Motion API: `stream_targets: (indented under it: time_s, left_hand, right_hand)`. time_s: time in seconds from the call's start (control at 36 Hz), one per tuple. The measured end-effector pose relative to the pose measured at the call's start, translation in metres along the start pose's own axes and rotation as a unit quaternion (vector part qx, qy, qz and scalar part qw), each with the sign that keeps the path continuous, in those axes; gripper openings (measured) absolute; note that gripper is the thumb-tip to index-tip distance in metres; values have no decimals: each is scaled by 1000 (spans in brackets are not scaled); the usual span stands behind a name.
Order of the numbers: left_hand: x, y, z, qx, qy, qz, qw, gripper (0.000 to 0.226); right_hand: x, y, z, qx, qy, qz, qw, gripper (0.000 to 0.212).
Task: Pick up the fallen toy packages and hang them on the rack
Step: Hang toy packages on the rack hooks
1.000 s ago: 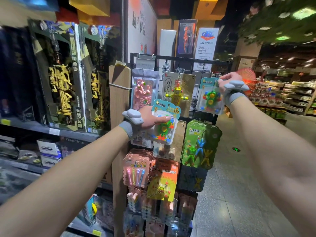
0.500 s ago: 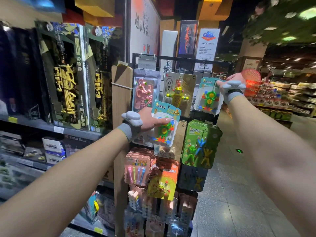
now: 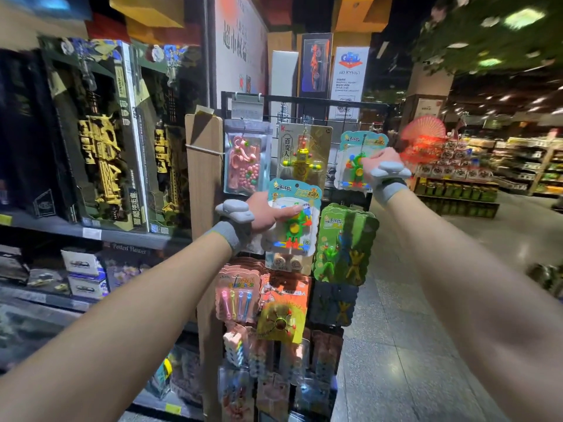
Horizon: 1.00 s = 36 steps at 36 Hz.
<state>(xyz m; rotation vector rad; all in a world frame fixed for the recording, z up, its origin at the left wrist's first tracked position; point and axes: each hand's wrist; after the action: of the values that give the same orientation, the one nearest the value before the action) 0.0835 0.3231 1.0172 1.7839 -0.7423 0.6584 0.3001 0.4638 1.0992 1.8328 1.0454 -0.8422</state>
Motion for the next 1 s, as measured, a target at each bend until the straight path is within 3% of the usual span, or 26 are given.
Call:
stream_targets:
  time_s: [0.06, 0.14, 0.25, 0.33, 0.47, 0.61, 0.81, 1.0]
  left_hand:
    - [2, -5, -3, -9, 0, 10, 1000, 34]
    - [6, -9, -5, -22, -8, -6, 1000, 23]
    - [11, -19, -10, -30, -15, 13, 999, 30]
    - [19, -25, -15, -26, -35, 37, 998, 20]
    - [31, -28, -19, -38, -58, 38, 997, 15]
    - [41, -31, -24, -49, -81, 48, 994, 21]
    - [48, -36, -30, -65, -93, 135, 984, 16]
    - [46, -33, -36, -85, 13, 145, 986, 35]
  right_hand:
    - [2, -2, 15, -28, -7, -10, 1000, 2]
    - [6, -19, 39, -96, 6, -54, 994, 14]
    - [12, -31, 71, -120, 0, -162, 980, 25]
    - [15, -32, 80, -130, 32, -165, 977, 32]
    - [17, -21, 82, -165, 43, -206, 964, 18]
    - [11, -7, 77, -154, 40, -196, 968, 31]
    - [5, 2, 69, -134, 51, -189, 971, 23]
    - [3, 21, 53, -83, 55, -174, 980, 16]
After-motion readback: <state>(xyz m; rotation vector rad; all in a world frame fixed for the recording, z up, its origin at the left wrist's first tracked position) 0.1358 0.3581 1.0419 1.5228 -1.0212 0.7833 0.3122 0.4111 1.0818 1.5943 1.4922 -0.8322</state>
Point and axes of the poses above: each hand's wrist, its own z-axis away from the middle knuckle, its own y-axis out of the back of the hand, x = y × z, and after that the axes turned 13 degrees about -z, right-handed
